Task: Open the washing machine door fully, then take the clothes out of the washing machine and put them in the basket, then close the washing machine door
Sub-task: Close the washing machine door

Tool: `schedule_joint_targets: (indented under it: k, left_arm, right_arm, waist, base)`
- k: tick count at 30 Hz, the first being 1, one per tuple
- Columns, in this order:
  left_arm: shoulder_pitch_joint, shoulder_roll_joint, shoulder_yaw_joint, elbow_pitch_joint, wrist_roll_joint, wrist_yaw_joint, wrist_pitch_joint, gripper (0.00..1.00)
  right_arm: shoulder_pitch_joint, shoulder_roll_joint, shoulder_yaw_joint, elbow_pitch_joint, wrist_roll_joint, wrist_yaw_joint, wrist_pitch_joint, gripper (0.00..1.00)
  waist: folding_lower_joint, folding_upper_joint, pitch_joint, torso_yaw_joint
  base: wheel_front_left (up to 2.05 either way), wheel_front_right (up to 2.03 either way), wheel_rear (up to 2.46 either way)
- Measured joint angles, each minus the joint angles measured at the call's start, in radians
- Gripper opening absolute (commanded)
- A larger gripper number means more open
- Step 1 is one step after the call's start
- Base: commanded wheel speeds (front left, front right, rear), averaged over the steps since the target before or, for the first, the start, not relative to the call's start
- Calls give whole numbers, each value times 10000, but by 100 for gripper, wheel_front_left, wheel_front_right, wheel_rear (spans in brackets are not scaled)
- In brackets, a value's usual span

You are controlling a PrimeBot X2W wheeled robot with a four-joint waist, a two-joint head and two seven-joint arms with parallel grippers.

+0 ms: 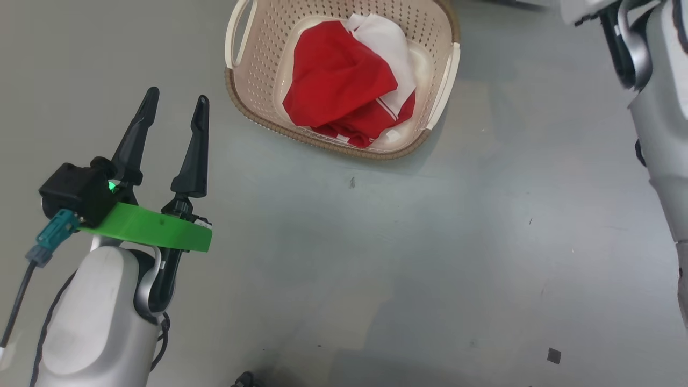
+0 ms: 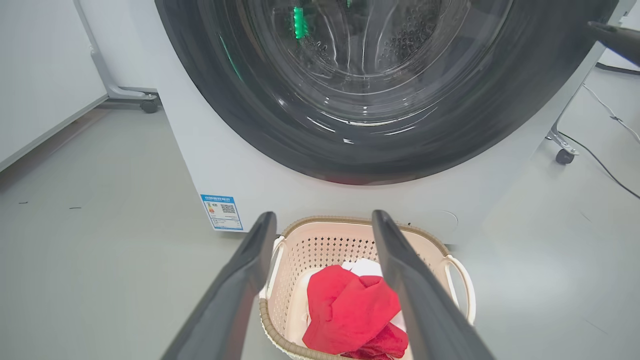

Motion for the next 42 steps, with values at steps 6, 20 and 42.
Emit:
schedule_joint_targets:
  k: [6, 20, 42]
  left_arm:
    - [38, 50, -13, 234, 92, 0, 0, 100]
    - [1157, 389, 111, 637, 309, 0, 0, 100]
    - [3361, 343, 855, 976, 307, 0, 0, 100]
  right_arm:
    - [1032, 54, 19, 236, 38, 10, 0, 0]
    - [4268, 880, -1546, -1012, 1168, -533, -2, 0]
    - [8929, 1078, -2633, -2274, 1526, -541, 0, 0]
  waist:
    - [0, 0, -716, -165]
    - [-1, 0, -2701, -923]
    - [-2, 0, -5670, -2256]
  base:
    - [0, 0, 0]
    - [0, 0, 0]
    - [0, 0, 0]
